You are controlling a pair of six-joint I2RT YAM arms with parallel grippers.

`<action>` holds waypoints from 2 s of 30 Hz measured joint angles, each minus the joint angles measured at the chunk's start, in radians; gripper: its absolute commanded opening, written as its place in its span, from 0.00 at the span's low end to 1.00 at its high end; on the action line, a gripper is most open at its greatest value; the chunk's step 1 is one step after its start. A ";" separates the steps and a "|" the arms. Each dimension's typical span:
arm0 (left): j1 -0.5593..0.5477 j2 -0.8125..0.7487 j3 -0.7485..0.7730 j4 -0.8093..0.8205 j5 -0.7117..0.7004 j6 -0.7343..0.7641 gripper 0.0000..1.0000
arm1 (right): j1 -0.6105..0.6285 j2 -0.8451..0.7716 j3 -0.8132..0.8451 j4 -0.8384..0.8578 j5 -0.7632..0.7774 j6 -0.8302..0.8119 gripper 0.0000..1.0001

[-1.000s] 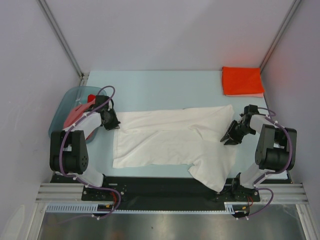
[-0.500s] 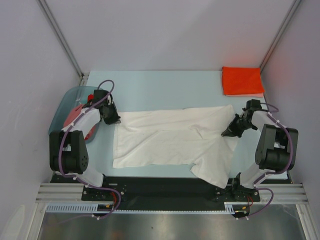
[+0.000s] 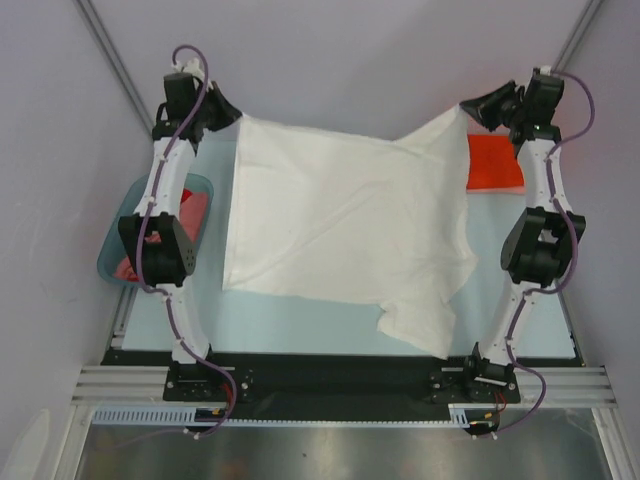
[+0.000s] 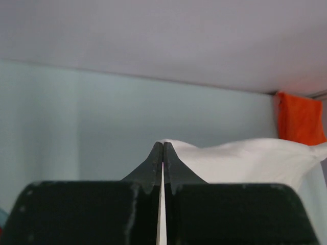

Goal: Fold and stack the t-shirts
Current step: Fold the tshirt

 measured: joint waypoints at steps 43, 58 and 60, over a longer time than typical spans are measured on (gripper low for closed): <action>0.153 -0.131 0.266 0.849 0.253 -0.554 0.00 | -0.092 -0.056 0.465 0.696 0.130 0.402 0.00; 0.152 -0.005 0.467 0.860 0.230 -0.527 0.00 | -0.024 0.185 0.690 0.710 0.214 0.427 0.00; 0.152 0.025 0.489 0.873 0.211 -0.528 0.00 | -0.015 0.204 0.690 0.707 0.244 0.426 0.00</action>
